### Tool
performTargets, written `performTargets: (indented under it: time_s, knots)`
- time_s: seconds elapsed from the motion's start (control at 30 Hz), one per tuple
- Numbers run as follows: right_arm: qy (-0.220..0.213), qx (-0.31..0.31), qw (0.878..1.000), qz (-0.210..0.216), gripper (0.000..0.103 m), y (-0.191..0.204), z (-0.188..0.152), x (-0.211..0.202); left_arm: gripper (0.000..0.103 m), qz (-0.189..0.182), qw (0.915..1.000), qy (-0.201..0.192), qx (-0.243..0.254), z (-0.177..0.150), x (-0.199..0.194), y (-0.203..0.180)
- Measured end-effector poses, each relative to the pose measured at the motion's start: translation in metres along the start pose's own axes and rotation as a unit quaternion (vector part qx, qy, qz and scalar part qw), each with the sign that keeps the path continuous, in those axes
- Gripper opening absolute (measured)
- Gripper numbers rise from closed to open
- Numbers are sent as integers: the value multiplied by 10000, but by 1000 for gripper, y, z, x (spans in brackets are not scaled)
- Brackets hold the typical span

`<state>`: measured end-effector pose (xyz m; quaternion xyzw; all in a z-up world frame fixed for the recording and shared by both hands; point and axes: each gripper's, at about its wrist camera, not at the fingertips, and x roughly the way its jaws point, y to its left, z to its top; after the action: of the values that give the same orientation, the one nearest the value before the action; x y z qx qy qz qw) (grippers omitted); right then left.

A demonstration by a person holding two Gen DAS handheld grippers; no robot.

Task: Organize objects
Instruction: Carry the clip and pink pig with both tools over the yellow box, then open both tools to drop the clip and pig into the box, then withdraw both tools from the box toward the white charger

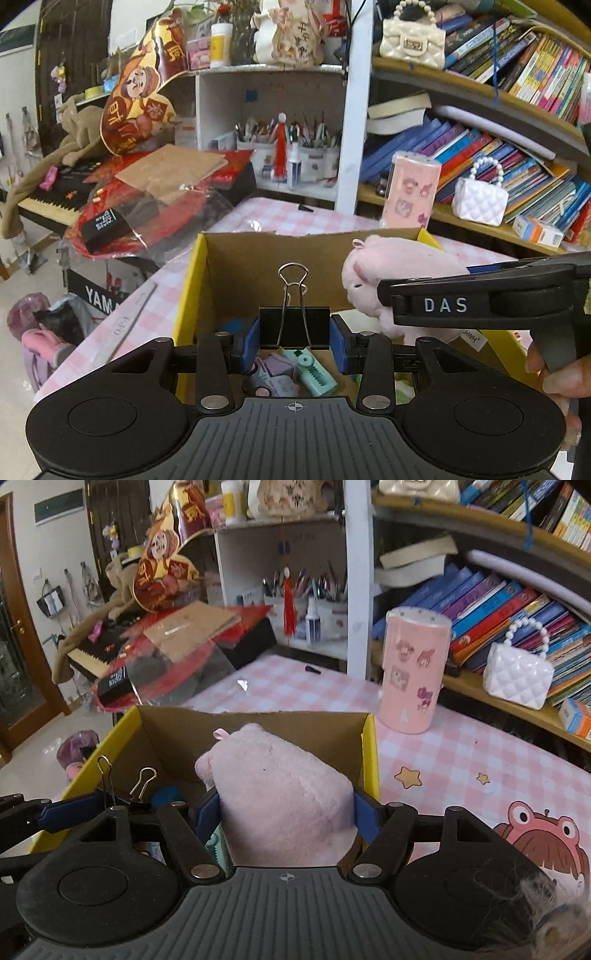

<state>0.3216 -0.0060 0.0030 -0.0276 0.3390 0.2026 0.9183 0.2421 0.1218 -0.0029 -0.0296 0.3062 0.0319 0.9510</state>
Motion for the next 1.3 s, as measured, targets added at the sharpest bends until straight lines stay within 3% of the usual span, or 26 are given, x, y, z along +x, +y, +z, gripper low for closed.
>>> performTargets:
  time_s: [0.1,0.2,0.4,0.7,1.03,1.3]
  knots:
    - [102,-26,9999,40,73,-2,2,9,41,107,9999,25,-4,1,5,-2]
    - [41,17,9999,101,74,-4,4,10,63,166,9998,-89,35,4,3,-4]
    - [-240,133,9994,200,74,-5,16,-8,68,94,9984,-552,45,14,-21,-4]
    - [-678,319,9971,114,74,-2,13,-56,84,188,9964,-811,-158,13,-63,7]
    - [-763,392,9961,-199,77,13,-35,-113,89,336,9969,-676,-233,-25,-104,28]
    - [-380,469,9973,-408,77,30,-91,-137,89,343,9988,-326,-114,-64,-124,37]
